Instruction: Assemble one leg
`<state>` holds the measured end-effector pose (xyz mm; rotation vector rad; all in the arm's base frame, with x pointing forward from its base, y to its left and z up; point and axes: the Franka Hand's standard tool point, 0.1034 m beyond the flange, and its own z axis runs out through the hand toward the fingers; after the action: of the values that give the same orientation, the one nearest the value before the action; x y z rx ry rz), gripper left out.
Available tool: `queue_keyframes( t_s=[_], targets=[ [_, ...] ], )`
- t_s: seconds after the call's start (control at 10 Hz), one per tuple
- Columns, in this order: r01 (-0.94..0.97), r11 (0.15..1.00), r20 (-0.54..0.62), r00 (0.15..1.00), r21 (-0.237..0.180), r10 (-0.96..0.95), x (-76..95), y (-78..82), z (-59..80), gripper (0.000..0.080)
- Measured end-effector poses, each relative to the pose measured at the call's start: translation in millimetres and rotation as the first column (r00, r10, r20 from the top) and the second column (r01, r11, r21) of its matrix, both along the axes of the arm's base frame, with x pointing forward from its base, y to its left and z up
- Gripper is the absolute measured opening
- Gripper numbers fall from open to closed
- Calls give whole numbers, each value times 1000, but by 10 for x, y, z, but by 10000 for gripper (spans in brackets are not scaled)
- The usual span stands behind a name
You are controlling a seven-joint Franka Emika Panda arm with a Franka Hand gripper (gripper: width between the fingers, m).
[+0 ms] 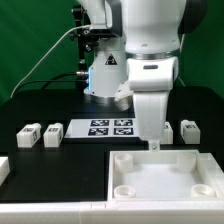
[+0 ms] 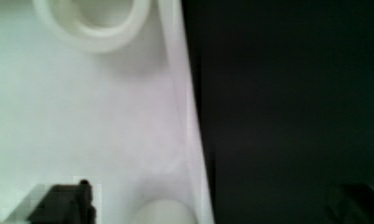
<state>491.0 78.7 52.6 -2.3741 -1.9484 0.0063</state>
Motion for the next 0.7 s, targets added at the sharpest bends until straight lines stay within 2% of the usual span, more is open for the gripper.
queue_keyframes(
  t_s=[0.1, 0.2, 0.3, 0.5, 0.6, 0.7],
  targets=[
    [80, 997, -10, 997, -2, -80, -67, 135, 5, 649],
    [268, 963, -30, 963, -8, -268, -141, 296, -10, 649],
    [356, 934, -40, 933, -17, -357, -204, 423, -23, 649],
    [615, 788, -55, 786, -38, -616, -313, 640, -48, 649],
    [655, 754, -61, 752, -39, -657, -300, 621, -46, 649],
    [736, 675, -68, 672, -49, -738, -302, 622, -49, 649]
  ],
)
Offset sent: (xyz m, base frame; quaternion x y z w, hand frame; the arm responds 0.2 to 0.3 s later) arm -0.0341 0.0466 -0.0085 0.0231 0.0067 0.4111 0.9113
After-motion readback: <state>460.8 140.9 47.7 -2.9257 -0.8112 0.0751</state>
